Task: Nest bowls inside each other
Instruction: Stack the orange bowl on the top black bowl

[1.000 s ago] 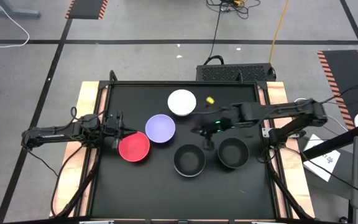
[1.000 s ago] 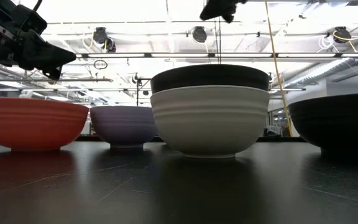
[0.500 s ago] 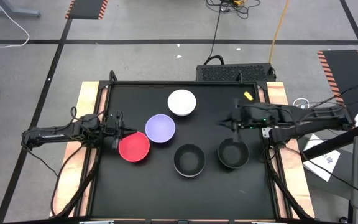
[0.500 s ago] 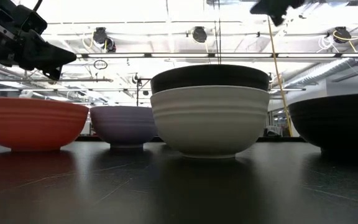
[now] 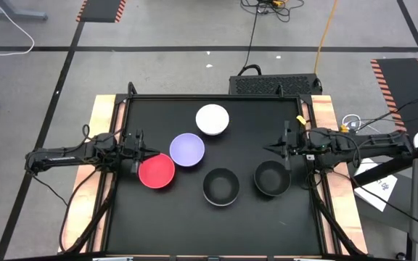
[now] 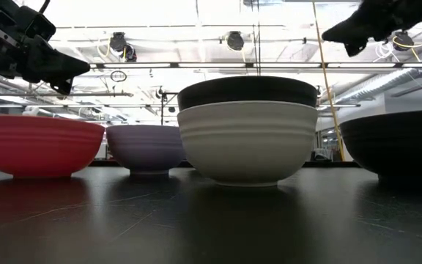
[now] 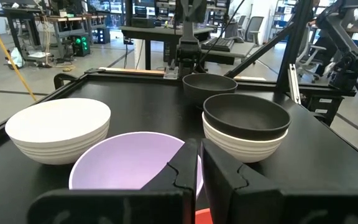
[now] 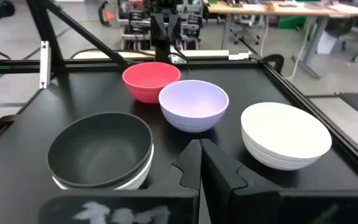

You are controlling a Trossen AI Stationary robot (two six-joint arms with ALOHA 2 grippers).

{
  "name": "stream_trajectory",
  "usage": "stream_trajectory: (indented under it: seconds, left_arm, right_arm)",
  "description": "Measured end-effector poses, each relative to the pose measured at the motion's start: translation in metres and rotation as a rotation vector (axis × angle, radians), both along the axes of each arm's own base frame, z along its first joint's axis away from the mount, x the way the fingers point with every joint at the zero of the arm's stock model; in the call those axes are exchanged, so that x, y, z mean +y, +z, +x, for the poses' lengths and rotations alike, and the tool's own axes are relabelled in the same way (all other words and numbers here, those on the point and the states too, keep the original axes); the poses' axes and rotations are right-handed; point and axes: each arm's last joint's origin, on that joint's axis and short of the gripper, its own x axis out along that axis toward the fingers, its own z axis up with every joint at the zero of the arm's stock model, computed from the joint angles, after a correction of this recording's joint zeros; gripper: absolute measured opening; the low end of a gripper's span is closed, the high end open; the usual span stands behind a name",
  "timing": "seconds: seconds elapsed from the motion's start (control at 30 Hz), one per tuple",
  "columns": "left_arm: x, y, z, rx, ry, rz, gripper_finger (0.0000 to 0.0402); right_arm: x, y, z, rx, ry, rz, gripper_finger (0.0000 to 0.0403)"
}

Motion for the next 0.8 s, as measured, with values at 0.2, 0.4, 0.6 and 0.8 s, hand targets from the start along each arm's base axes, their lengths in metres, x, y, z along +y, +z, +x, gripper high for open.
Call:
stream_trajectory:
  seconds: [0.2,0.4,0.6,0.8]
  left_arm:
    - [0.0,0.0,0.0,0.0,0.0,0.001,0.0026]
    - [0.0,0.0,0.0,-0.001,0.001,0.001,0.0026]
    - [0.0,0.002,0.0,-0.019,0.0,0.014,0.0026]
    - [0.0,0.002,0.0,-0.024,0.013,0.03,0.0026]
  right_arm:
    - [0.0,-0.023,-0.007,-0.049,0.025,-0.013,0.0]
    - [0.001,-0.042,-0.01,-0.07,0.045,0.003,0.0]
    - [0.001,-0.05,-0.011,-0.099,0.063,0.023,0.0]
    - [0.002,-0.06,-0.01,-0.11,0.067,0.033,0.0]
